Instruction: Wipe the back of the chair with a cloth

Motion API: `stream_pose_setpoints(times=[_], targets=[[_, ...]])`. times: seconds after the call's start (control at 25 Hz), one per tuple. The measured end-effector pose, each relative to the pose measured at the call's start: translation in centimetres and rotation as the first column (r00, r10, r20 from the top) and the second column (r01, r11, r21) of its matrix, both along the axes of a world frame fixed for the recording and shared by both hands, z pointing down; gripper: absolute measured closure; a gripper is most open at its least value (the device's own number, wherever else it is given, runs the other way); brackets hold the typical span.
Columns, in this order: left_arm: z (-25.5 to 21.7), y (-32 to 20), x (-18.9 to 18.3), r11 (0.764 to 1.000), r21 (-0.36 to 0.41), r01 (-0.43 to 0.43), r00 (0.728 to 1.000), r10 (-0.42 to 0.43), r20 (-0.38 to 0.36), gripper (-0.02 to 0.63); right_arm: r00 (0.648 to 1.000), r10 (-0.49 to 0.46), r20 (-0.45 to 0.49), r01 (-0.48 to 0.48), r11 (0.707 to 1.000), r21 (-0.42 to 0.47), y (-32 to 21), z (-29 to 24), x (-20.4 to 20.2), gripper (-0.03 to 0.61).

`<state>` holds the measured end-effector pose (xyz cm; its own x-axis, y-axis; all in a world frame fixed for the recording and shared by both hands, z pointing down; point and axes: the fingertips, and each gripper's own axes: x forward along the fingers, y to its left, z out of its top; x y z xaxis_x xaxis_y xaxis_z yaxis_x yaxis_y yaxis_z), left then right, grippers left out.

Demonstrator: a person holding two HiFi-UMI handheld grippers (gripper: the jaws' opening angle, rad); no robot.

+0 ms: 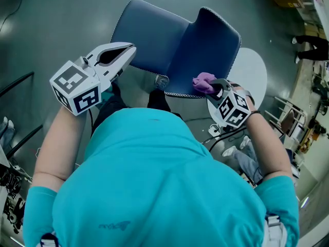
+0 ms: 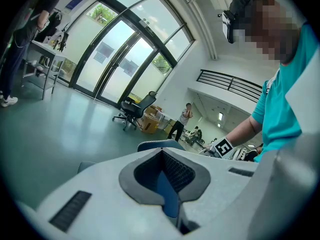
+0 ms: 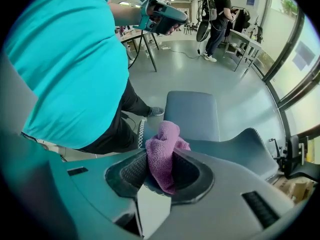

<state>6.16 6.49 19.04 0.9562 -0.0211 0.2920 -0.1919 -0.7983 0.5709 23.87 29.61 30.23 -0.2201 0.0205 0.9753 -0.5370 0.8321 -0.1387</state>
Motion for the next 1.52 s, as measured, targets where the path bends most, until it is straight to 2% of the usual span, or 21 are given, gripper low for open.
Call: stream_pose_setpoints(times=[0.4,0.56,0.64,0.76,0.88,1.04,1.16,1.32,1.52], targets=[[0.2,0.3,0.2,1.000,-0.004,-0.002,1.000,0.002,-0.009,0.618,0.999,0.019,0.033,-0.019,1.000,-0.018,1.7,-0.4,-1.5,0.466],[1.0,0.0,0.2,1.000,-0.007,0.002,1.000,-0.002,-0.014,0.618,0.996,0.013,0.088,-0.008,0.998,-0.060,2.2,-0.6,-2.6,0.466],[1.6,-0.1,0.0,1.000,-0.009,0.016,1.000,-0.016,-0.008,0.618,0.993,0.014,0.119,-0.009,0.999,-0.042,1.2,-1.4,-2.6,0.466],[3.1,-0.2,-1.0,0.999,-0.005,0.049,0.999,-0.049,0.008,0.618,0.994,-0.005,0.108,-0.001,0.998,0.060,-2.7,-2.4,-1.4,0.466],[5.1,-1.9,-1.5,0.998,-0.004,0.068,0.997,-0.067,0.022,0.618,0.997,-0.065,0.035,0.059,0.986,0.153,-8.9,-2.2,1.0,0.466],[7.3,-6.7,0.0,0.997,-0.014,0.082,0.996,-0.082,0.036,0.618,0.986,-0.148,-0.072,0.159,0.968,0.196,-18.4,-1.0,5.2,0.466],[9.6,-9.1,0.1,0.994,-0.032,0.106,0.994,-0.105,0.043,0.618,0.963,-0.223,-0.152,0.248,0.952,0.178,-23.2,1.6,6.8,0.466],[13.1,-10.4,0.6,0.995,-0.029,0.100,0.993,-0.098,0.059,0.618,0.910,-0.334,-0.245,0.374,0.917,0.138,-27.0,6.4,7.9,0.465],[16.6,-10.1,1.3,0.997,-0.032,0.073,0.995,-0.071,0.073,0.618,0.819,-0.459,-0.345,0.510,0.858,0.069,-29.1,11.8,9.5,0.465]])
